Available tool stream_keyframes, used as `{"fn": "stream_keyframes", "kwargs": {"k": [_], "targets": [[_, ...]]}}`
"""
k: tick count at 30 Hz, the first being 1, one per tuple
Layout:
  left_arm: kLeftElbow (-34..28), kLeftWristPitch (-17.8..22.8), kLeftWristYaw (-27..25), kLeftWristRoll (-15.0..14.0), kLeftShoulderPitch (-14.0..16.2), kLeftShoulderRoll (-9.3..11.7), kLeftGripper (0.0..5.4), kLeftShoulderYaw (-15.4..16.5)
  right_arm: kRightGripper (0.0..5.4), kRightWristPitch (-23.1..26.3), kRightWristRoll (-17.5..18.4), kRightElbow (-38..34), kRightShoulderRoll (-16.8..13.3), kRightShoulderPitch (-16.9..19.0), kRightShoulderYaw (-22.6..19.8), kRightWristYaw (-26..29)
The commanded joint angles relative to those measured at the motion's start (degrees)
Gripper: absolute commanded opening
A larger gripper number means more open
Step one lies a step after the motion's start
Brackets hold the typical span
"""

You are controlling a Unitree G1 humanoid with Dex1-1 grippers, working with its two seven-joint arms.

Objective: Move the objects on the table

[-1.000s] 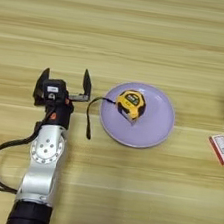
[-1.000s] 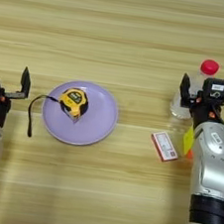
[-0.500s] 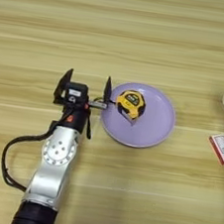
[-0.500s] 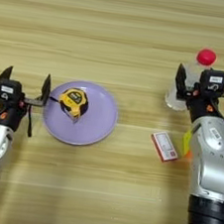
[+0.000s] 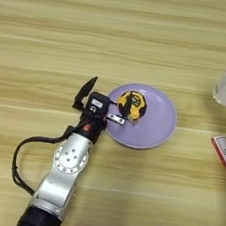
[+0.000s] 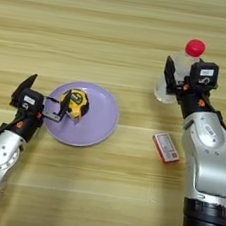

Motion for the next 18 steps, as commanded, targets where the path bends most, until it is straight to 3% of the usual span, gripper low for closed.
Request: {"fn": "stream_keyframes", "kwargs": {"k": [1, 10, 18], "targets": [[1.5, 0.09, -0.34, 1.74, -0.37, -0.94, 5.4, -2.69, 3.1, 1.55, 1.24, -4.25, 1.11, 0.05, 1.57, 0.47], [3.22, -0.71, -0.77, 2.27, -1.32, -1.48, 5.4, -4.83, 3.1, 5.67, 2.58, -9.65, 3.48, 0.54, 5.77, 0.96], [3.42, -0.93, -1.57, 1.02, -2.1, -1.31, 5.4, -4.47, 3.08, 9.67, 3.0, -14.43, 5.14, -0.23, 10.76, 1.64]]}}
